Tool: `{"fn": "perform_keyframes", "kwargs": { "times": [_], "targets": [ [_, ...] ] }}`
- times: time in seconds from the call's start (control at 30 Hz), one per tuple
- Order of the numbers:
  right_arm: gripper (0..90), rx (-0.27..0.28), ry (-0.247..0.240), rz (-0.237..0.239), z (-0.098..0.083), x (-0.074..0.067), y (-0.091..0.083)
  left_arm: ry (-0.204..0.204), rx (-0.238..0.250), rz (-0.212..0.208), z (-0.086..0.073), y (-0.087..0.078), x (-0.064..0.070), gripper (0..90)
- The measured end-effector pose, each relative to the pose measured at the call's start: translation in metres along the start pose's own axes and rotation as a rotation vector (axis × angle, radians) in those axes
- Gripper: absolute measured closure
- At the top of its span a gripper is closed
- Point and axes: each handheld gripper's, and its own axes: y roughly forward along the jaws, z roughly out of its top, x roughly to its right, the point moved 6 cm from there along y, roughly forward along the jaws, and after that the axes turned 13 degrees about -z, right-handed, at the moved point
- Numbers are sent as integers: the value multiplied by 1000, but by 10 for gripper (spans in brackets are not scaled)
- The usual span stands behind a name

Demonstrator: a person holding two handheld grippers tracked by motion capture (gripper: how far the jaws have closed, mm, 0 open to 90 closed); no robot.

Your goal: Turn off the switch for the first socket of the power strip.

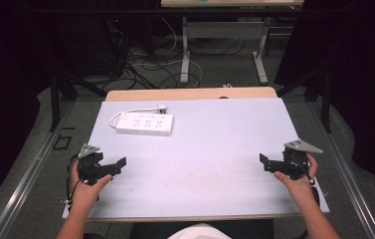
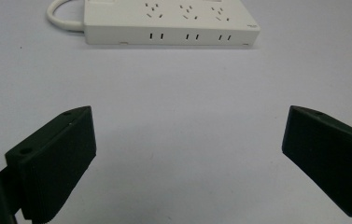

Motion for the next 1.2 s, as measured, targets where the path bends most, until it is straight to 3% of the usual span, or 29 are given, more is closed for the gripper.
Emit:
{"fn": "perform_keyframes", "kwargs": {
  "times": [0.57, 0.8, 0.9, 1.2],
  "targets": [
    [1, -1, -25, 9, -3, -5, 0, 22, -1, -6, 2, 1, 6, 49],
    [7, 6, -14, 0, -2, -4, -1, 8, 14, -6, 4, -1, 10, 157],
    [8, 7, -14, 3, -2, -5, 0, -1, 15, -8, 6, -1, 11, 157],
    [12, -3, -19, 4, -3, -4, 1, -8, 15, 33, 14, 0, 9, 290]
  ]
}}
